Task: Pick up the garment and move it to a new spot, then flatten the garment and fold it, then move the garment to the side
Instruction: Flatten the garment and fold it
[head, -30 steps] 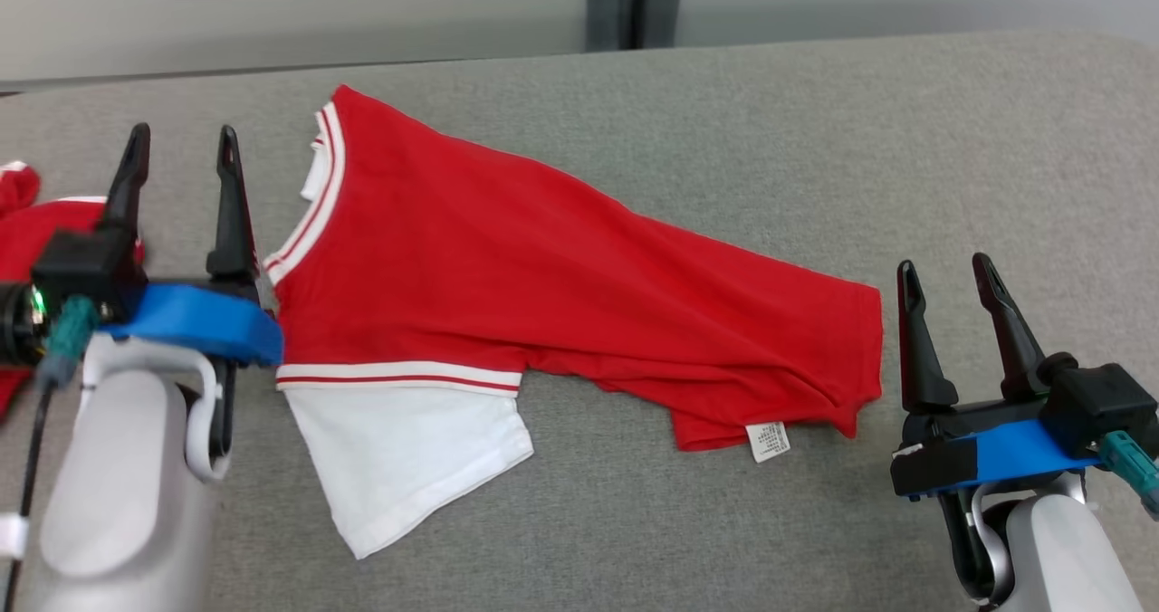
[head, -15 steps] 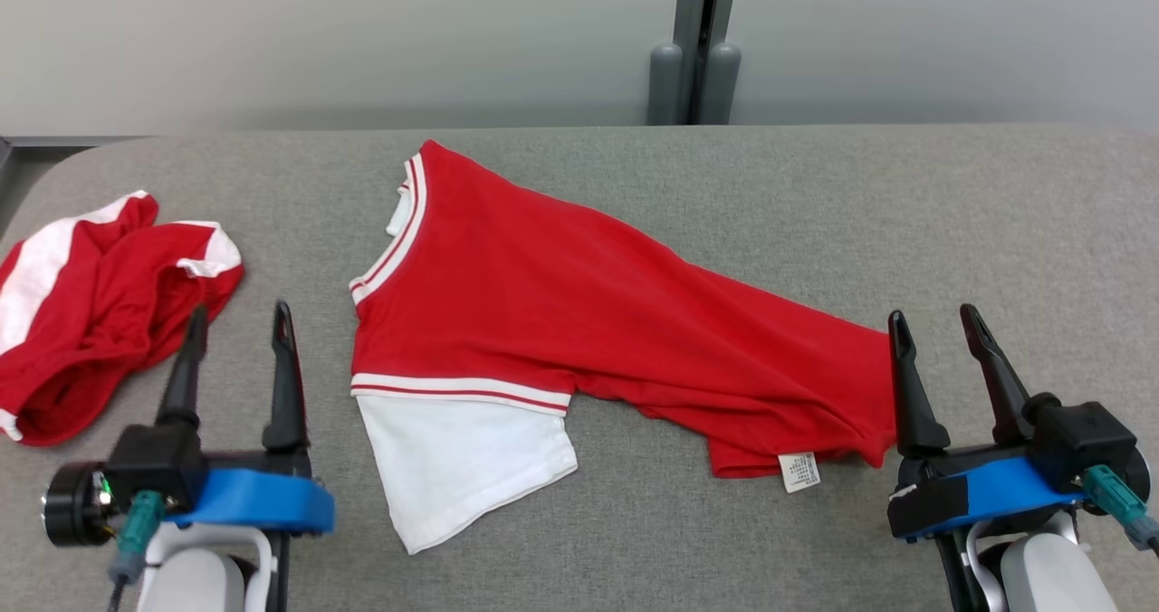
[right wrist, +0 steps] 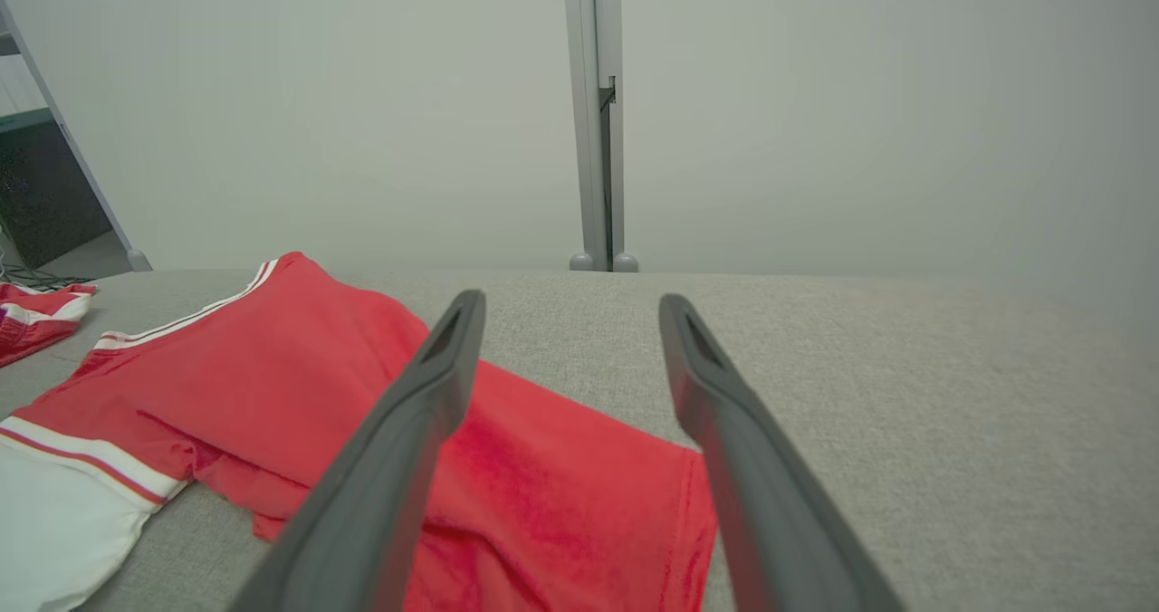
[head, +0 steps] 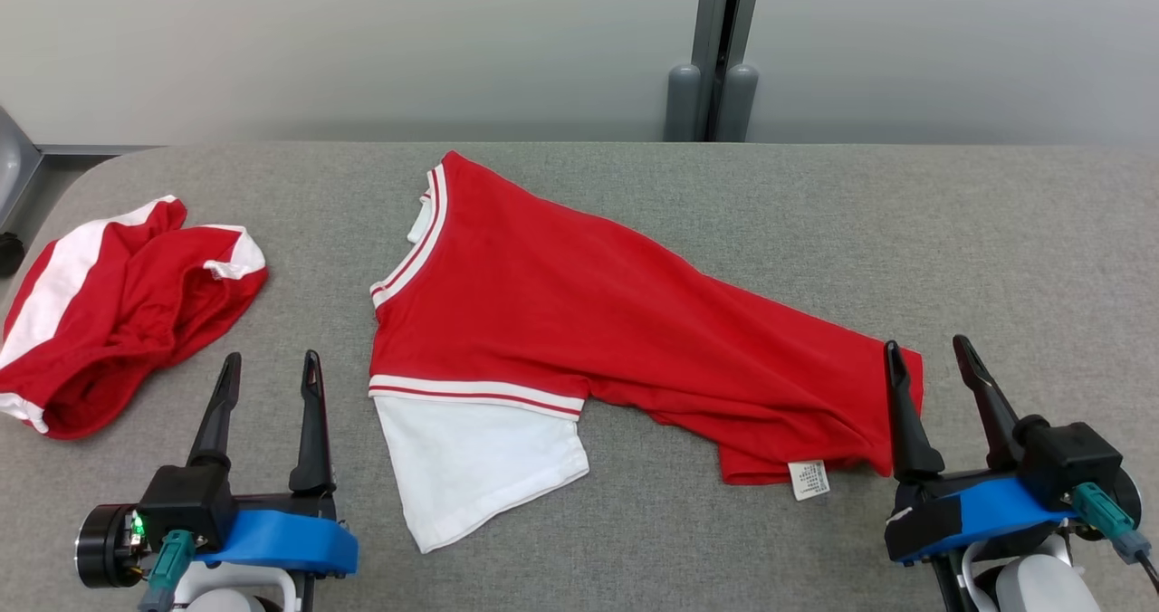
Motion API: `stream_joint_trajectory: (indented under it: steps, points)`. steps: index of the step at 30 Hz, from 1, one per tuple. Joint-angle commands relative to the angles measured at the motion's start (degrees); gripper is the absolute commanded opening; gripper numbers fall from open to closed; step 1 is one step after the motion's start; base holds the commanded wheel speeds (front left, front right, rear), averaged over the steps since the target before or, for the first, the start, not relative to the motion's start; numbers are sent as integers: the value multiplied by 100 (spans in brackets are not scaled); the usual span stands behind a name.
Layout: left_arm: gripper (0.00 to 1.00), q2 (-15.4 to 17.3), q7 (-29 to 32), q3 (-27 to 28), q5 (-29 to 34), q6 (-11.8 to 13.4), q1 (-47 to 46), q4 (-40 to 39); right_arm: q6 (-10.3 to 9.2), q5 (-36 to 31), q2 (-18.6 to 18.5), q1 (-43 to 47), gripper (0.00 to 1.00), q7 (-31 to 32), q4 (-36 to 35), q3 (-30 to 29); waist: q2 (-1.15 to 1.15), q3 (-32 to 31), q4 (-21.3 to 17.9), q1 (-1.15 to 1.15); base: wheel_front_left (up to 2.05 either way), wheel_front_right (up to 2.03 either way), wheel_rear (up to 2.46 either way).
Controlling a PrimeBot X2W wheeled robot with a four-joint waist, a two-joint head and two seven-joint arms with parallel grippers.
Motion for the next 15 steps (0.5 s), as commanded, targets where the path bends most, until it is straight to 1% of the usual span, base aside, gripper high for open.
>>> stream_joint_trajectory:
  steps: [1,7,15]
  points:
    - [100,2,-27,49,24,-24,-9,-32,1,26,-7,29,100,-19,18,1,0,2,-9,0,0,0,0]
    - [100,-36,-27,91,91,-54,52,-55,1,-69,-83,348,100,-19,62,131,0,-46,-21,0,0,0,0]
    - [100,-90,-27,158,112,-72,37,-74,1,98,-77,823,100,105,37,482,0,1,-84,0,0,0,0]
